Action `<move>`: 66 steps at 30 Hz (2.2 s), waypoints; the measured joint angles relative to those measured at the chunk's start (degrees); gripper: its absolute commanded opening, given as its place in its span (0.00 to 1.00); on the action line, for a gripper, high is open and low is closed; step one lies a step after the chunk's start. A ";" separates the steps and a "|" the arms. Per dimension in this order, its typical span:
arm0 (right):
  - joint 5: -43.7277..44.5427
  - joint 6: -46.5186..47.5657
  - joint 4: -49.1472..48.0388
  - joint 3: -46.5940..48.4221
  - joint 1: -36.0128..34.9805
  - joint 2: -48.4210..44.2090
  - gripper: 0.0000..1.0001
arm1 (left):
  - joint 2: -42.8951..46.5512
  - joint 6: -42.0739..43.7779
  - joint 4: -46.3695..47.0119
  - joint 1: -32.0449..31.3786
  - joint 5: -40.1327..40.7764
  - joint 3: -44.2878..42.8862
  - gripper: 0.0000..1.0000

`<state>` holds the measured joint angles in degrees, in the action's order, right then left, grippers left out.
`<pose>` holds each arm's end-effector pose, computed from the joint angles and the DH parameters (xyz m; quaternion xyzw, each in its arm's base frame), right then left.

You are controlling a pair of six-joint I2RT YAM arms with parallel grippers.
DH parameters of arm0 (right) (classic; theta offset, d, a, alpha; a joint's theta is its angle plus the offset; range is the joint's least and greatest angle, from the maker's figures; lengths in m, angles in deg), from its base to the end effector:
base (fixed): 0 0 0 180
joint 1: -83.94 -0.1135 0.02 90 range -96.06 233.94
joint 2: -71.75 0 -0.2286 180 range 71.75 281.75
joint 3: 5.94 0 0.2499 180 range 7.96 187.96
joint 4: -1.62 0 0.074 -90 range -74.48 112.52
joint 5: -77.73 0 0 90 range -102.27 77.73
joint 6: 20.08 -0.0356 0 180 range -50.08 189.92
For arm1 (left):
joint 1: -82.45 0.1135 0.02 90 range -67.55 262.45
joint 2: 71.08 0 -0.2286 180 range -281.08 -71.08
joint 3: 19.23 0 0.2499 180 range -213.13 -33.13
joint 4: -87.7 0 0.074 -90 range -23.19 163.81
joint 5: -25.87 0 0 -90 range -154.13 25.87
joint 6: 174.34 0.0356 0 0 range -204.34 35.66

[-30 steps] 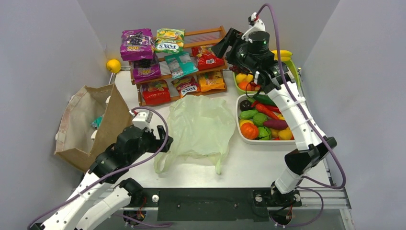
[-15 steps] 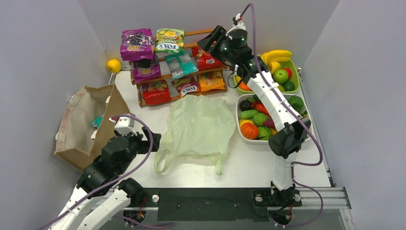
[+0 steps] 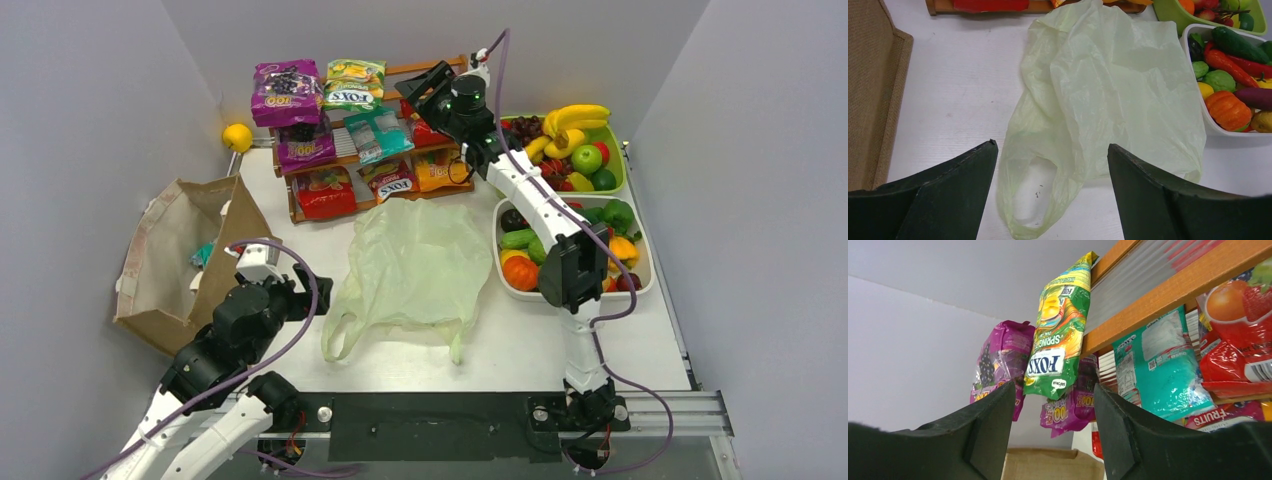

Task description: Place the food into the grocery bag and tie it

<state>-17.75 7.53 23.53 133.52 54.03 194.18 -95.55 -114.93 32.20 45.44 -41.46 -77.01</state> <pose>0.4235 0.2476 0.3703 0.1747 0.7154 0.5116 0.4426 0.1039 -0.0611 0.3051 -0.0639 0.8186 -0.1687 0.5452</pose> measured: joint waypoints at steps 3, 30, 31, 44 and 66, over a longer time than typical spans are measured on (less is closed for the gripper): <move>0.94 -1.77 -1.60 0.79 -0.33 2.14 0.55 | -0.24 -0.07 -0.22 0.22 0.02 0.00 0.79; 10.62 -9.05 -9.90 6.32 -5.81 11.34 0.53 | -0.57 -0.07 -0.22 2.60 -0.59 0.00 0.79; 10.67 -9.16 -10.14 6.32 -5.81 11.34 0.52 | -0.57 -0.07 -0.22 2.69 -0.61 0.00 0.79; 11.32 -10.78 -11.61 6.47 -5.88 12.31 0.40 | -0.55 -0.07 -0.22 3.15 -0.85 0.00 0.79; 11.30 -11.67 -12.09 5.03 -6.40 13.18 0.00 | -0.55 -0.04 -0.22 3.37 -0.83 0.00 0.79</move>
<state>-6.45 -4.14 11.44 138.54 47.63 207.36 -96.10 -114.97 31.99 48.80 -42.29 -77.01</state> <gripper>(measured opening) 0.009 0.788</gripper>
